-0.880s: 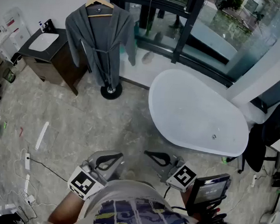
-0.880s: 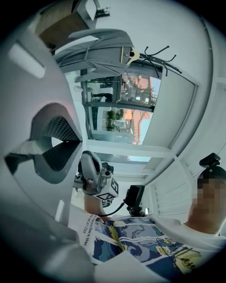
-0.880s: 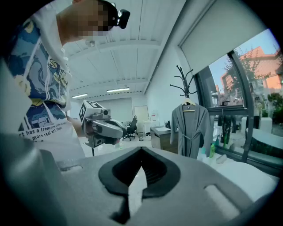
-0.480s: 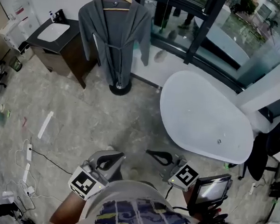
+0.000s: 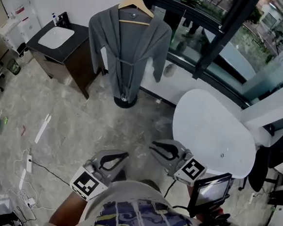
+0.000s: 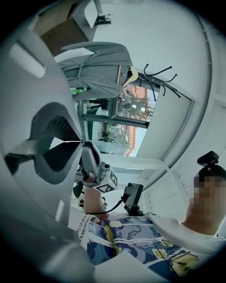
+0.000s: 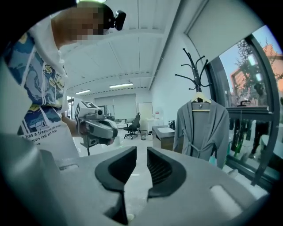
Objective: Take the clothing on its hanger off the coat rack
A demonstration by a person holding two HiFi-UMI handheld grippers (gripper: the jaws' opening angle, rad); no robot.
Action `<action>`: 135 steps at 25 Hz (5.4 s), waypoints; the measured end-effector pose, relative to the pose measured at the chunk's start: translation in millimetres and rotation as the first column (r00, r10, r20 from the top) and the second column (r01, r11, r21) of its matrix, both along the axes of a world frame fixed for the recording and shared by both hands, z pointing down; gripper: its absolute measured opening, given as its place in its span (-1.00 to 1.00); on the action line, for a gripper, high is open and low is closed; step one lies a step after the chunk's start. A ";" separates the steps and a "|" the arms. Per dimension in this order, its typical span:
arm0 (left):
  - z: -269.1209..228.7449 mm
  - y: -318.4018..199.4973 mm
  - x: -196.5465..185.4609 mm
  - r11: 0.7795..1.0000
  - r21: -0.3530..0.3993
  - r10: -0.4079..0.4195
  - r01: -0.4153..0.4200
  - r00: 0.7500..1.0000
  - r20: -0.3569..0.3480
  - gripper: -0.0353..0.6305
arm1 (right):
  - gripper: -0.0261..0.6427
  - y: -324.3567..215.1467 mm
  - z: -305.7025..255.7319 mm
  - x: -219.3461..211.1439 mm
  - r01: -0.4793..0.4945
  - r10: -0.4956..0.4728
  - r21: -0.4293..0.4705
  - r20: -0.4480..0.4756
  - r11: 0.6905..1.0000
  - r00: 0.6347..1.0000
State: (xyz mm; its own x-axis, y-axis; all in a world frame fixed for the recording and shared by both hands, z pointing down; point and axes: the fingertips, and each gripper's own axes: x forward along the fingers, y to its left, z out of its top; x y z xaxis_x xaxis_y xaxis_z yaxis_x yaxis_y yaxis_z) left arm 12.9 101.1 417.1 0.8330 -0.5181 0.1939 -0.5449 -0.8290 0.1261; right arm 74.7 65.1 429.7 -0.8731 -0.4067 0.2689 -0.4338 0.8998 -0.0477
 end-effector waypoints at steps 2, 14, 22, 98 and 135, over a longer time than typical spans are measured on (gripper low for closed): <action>-3.9 -17.7 -22.2 1.000 0.010 0.003 -0.003 1.000 0.006 -0.86 | -0.68 -30.5 -9.5 -15.2 -0.005 0.005 0.023 0.016 1.000 1.000; -11.2 -116.1 -93.1 0.997 0.034 -0.071 0.071 0.997 0.009 -0.84 | -0.49 -227.3 -53.1 -21.4 -0.026 0.033 0.101 -0.074 0.995 0.997; -31.5 -207.0 -89.2 0.988 0.076 -0.140 0.137 0.990 0.024 -0.80 | -0.39 -392.8 -107.9 -10.0 0.002 0.019 0.190 -0.108 0.982 0.994; -25.1 -265.3 -96.2 0.973 0.073 -0.219 0.218 0.976 0.000 -0.80 | -0.90 -470.9 -150.8 -71.3 0.308 -0.281 0.028 -0.332 0.951 0.900; -26.2 -74.0 -143.1 0.986 0.103 -0.131 0.133 0.991 -0.025 -0.80 | -0.90 -129.4 -118.2 -144.8 0.422 -0.407 0.010 -0.242 0.906 0.880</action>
